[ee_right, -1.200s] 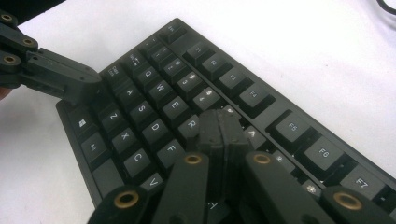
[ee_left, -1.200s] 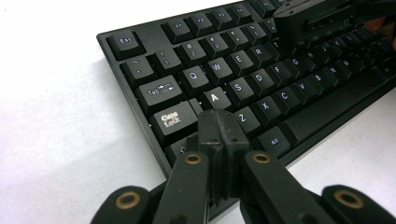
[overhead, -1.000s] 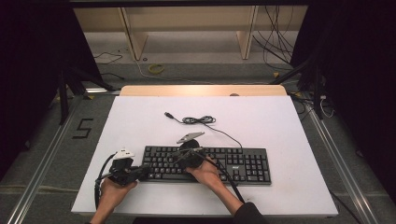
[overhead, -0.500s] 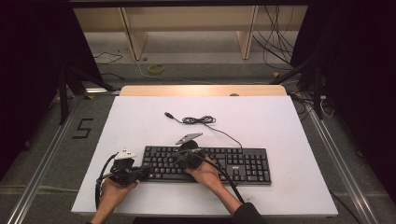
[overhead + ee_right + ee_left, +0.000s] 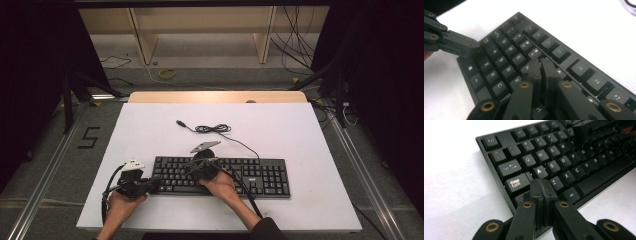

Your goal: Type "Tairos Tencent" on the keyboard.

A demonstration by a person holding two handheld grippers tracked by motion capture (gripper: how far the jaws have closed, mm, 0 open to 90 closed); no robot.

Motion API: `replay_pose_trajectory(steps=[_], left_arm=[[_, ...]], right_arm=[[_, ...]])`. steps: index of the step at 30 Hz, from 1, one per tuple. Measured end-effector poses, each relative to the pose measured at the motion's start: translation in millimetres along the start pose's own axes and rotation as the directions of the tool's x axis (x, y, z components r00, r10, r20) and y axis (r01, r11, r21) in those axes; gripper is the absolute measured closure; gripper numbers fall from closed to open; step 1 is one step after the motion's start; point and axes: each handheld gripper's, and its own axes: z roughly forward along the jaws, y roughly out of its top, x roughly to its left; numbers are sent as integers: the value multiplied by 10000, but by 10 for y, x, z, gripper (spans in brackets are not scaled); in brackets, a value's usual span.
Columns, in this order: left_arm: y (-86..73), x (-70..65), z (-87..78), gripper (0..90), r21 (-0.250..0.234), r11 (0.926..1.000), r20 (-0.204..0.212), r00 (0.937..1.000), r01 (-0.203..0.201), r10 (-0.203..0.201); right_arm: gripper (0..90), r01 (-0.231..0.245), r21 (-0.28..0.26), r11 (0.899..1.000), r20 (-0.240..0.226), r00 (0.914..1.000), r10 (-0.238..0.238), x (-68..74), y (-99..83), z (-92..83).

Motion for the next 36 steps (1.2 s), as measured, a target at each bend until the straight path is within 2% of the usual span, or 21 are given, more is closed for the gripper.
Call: replay_pose_trajectory(steps=[11,19,30,36], left_arm=[[22,-25,-43,792,-403,9992,246,9997,30,-20],[36,-38,-55,704,-627,9980,500,9987,94,-63],[76,-63,-56,532,-646,9976,522,9984,259,-225],[93,-86,-41,451,-691,9975,594,9981,171,-130]], right_arm=[[698,25,-568,9984,-508,9987,-54,18,19,-143],[575,-29,-759,9971,-764,9971,-29,26,1,-236],[492,-132,-959,9953,-898,9960,46,2,-77,-363],[466,-187,-984,9950,-856,9963,102,-27,-124,-414]])
